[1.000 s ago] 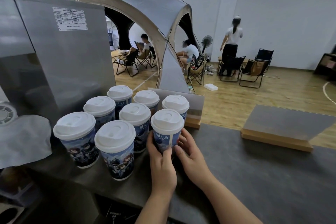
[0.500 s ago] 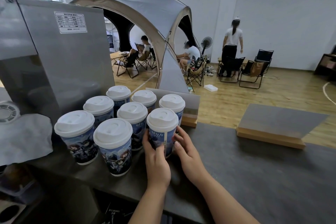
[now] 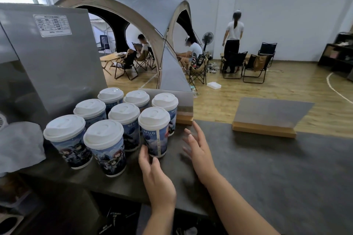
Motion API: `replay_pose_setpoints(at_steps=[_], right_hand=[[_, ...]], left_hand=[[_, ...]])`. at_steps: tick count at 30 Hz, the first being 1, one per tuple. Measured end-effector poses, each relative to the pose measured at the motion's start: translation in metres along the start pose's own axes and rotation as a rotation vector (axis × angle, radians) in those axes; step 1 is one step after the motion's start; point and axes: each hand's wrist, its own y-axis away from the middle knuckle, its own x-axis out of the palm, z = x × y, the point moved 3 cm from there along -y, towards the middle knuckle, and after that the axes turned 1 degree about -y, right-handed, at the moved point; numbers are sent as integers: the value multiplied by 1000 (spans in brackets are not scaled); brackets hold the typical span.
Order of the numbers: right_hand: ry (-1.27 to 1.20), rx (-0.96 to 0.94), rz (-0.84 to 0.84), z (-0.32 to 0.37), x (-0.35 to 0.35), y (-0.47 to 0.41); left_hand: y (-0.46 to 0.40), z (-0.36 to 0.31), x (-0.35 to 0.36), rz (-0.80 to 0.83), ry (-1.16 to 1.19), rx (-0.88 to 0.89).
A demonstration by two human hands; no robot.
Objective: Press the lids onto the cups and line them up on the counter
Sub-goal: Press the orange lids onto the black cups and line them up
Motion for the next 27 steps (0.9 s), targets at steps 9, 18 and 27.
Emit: replay_pose_setpoints(at_steps=[9, 18, 27], right_hand=[[122, 89, -394, 46, -165, 52], [131, 23, -809, 112, -394, 138], [162, -37, -1121, 151, -570, 217]], left_hand=[[49, -11, 109, 253, -4, -153], [202, 21, 288, 944, -199, -481], [386, 17, 422, 1372, -244, -494]])
